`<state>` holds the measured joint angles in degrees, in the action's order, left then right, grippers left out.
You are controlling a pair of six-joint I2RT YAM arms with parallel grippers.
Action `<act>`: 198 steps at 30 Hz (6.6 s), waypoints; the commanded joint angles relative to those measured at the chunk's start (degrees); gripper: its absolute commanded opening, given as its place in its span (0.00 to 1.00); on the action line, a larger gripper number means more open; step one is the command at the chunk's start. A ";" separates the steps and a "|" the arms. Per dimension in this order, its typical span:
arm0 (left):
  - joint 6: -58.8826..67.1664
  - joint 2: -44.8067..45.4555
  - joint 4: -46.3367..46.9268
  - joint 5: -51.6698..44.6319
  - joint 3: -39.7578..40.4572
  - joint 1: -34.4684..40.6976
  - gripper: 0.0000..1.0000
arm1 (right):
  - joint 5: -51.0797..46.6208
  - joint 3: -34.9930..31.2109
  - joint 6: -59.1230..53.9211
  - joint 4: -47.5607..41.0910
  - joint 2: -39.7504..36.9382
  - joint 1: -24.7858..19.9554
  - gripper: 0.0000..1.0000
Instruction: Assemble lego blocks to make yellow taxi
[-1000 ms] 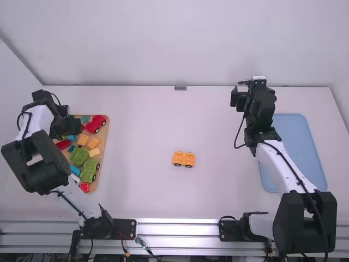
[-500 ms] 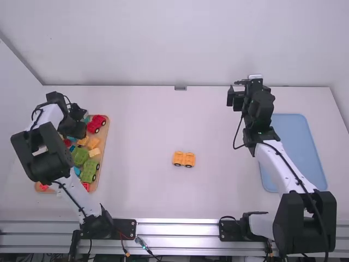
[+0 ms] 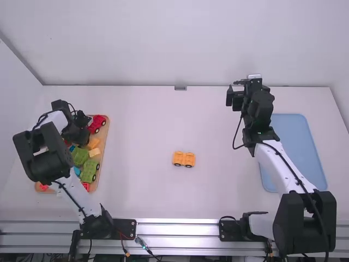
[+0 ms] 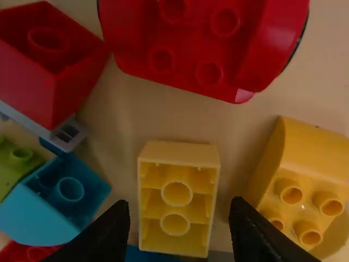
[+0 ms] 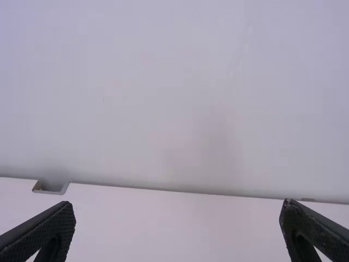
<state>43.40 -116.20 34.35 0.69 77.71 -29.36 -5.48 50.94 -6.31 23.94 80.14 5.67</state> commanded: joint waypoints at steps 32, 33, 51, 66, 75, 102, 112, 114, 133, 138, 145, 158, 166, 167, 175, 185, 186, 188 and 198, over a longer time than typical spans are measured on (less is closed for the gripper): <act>9.90 -0.13 -4.59 -11.74 -2.47 -5.88 0.47 | 1.20 2.36 1.95 0.31 0.46 0.37 0.99; 9.29 -0.13 -4.44 -11.65 -2.47 -5.90 0.47 | 1.20 2.36 1.79 0.28 0.46 0.39 0.99; -0.31 -0.07 -10.84 -11.69 -5.27 -5.84 0.14 | 1.20 2.36 1.84 0.24 0.44 0.39 0.99; -6.71 8.63 -1.57 -33.99 4.35 -2.16 0.02 | 30.95 4.61 9.99 12.07 9.90 -1.25 0.99; -5.51 21.33 -21.27 -60.76 -12.63 14.25 0.01 | 67.63 24.04 13.81 13.14 31.34 1.07 0.99; -47.78 14.08 -81.22 -65.13 -21.00 33.97 0.01 | 94.84 37.40 13.18 13.42 43.08 8.74 0.81; -43.93 14.08 -81.07 -67.30 -21.00 33.59 0.01 | 94.84 37.94 13.79 13.38 42.99 9.86 0.56; -43.76 14.08 -80.67 -67.28 -21.00 33.62 0.01 | 94.84 37.94 13.84 13.42 42.99 9.97 0.54; -43.63 14.08 -80.06 -67.25 -21.11 33.55 0.83 | 92.35 38.56 14.10 13.35 42.99 10.93 0.01; -44.37 14.08 -78.66 -64.30 -21.11 33.51 0.99 | 79.28 39.52 18.25 12.41 42.97 7.69 0.00; -56.00 14.08 -62.45 -39.69 -21.11 32.63 0.99 | 34.82 40.28 -0.31 -29.31 35.89 3.87 0.00; -50.40 14.08 -63.39 -26.53 -21.11 32.70 0.99 | 6.36 36.83 -28.41 -75.97 30.01 12.85 0.00; -50.42 14.08 -63.71 -25.24 -21.09 32.59 0.99 | -0.55 28.55 -26.40 -75.58 28.44 20.55 0.00; -50.40 14.08 -63.69 -25.22 -21.09 32.59 0.99 | 0.04 28.17 -27.30 -75.58 28.44 20.79 0.00; -46.47 14.10 -61.55 -25.24 -21.09 32.15 0.99 | 5.49 22.32 -32.33 -71.97 28.46 20.41 0.00; -46.99 14.10 -60.28 -25.27 -21.09 29.94 0.99 | 7.08 17.44 -35.56 -70.42 28.46 20.22 0.00; -46.99 14.10 -60.26 -25.27 -21.09 30.05 0.99 | 7.08 16.85 -35.80 -69.59 28.46 20.28 0.00; -47.01 14.10 -60.26 -25.27 -21.09 30.10 0.99 | 7.19 16.02 -35.78 -68.74 28.46 20.37 0.00; -46.95 14.10 -60.26 -25.24 -21.11 30.45 0.99 | 5.64 15.28 -32.98 -67.38 28.46 19.98 0.99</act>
<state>-4.47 -101.69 -25.93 -24.75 56.93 0.93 0.93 65.60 -41.12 -43.44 110.06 25.87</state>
